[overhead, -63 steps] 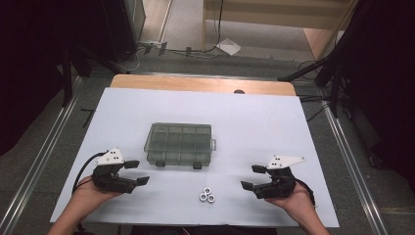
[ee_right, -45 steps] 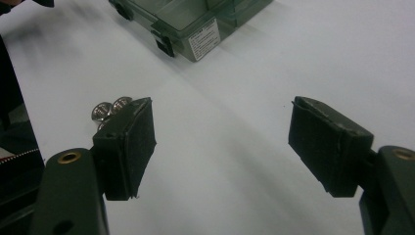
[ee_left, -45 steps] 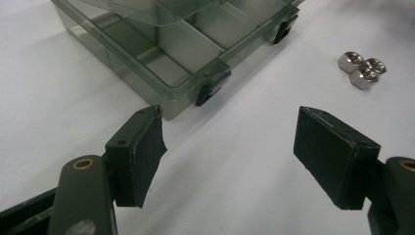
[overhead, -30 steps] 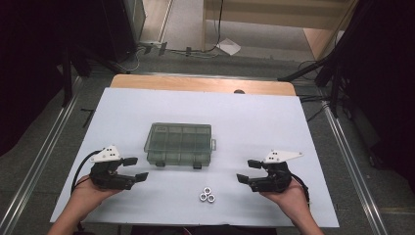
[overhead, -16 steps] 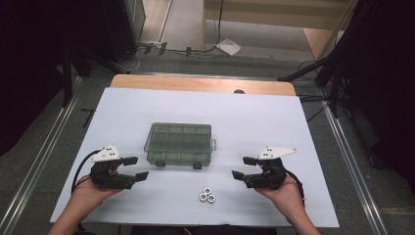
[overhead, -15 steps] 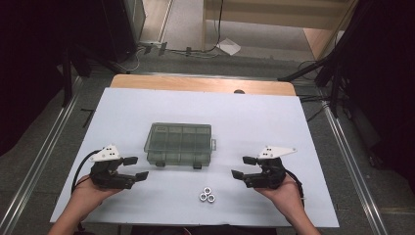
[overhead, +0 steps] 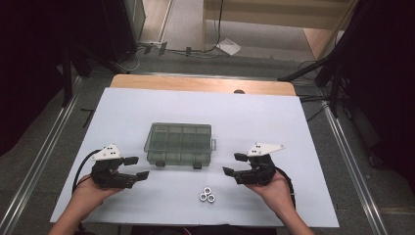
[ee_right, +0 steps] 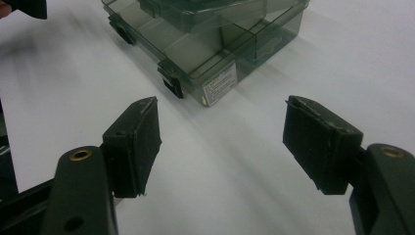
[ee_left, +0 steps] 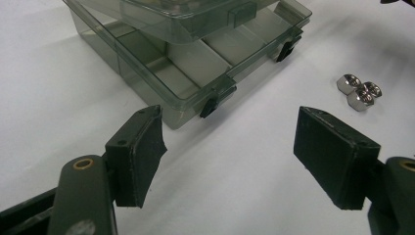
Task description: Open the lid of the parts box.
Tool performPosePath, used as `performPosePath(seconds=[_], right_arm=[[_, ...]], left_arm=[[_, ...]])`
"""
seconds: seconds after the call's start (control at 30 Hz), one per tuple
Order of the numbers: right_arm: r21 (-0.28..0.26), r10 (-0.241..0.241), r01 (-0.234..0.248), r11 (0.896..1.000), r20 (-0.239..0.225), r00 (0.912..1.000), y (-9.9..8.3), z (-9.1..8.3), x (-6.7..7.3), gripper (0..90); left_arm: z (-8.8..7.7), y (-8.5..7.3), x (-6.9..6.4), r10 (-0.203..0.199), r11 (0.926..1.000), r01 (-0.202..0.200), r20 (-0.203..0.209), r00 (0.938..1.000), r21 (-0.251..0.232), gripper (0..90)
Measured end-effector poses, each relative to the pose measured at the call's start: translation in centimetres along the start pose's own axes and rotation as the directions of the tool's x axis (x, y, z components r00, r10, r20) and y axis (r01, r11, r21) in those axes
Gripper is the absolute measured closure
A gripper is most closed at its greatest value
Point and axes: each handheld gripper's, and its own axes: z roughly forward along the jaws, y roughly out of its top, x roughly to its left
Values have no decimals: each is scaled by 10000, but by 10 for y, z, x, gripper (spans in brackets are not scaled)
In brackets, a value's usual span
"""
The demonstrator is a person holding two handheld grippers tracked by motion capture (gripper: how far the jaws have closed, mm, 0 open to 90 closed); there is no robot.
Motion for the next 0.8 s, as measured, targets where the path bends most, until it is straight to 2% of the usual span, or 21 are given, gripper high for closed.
performPosePath(seconds=[0.33,0.43,0.53,0.67,0.8], right_arm=[[-56,-55,55,10000,68,10000,9,16,4,315],[-153,-3,6,9999,150,9999,11,21,4,318],[-24,119,-118,9999,131,9998,13,30,6,318],[56,-193,192,9998,256,9995,18,37,11,330],[-140,-131,136,9998,294,9995,22,41,12,344]], left_arm=[[1,0,0,-94,10000,93,73,9999,19,270],[1,0,1,-103,9999,103,59,9999,12,270],[1,0,0,-96,9999,96,44,9999,46,270],[1,0,0,-31,9999,30,57,10000,114,270],[0,-1,0,18,10000,-19,73,10000,80,271]])
